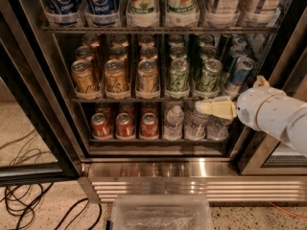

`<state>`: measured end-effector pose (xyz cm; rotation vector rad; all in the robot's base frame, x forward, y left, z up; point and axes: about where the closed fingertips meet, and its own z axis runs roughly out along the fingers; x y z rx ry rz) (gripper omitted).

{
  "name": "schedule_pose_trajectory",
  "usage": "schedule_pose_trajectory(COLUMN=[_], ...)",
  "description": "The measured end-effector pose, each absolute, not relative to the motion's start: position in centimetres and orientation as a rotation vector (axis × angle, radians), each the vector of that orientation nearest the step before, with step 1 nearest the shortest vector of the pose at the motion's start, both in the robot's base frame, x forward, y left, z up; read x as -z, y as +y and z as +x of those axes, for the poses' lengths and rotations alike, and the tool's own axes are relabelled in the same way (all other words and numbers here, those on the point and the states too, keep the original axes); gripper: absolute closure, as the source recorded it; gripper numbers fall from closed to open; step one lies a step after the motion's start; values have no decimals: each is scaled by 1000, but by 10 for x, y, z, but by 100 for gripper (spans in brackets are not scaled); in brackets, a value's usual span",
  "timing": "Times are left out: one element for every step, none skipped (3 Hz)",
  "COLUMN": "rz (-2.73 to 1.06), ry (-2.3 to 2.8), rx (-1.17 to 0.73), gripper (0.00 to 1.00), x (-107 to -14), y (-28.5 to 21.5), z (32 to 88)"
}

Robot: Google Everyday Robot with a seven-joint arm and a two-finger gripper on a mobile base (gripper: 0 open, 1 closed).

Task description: Pick redbull can from middle shelf of fridge

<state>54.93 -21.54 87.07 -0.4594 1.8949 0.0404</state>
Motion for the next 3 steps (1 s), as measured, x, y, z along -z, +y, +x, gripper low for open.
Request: schedule_pose_trajectory(rz=[-436, -409, -376], ry=[1874, 1854, 1834], rx=[16, 72, 104], gripper=[0, 0, 0], x=[-867, -860, -853], y=[-224, -235, -242], z=[560, 568, 577])
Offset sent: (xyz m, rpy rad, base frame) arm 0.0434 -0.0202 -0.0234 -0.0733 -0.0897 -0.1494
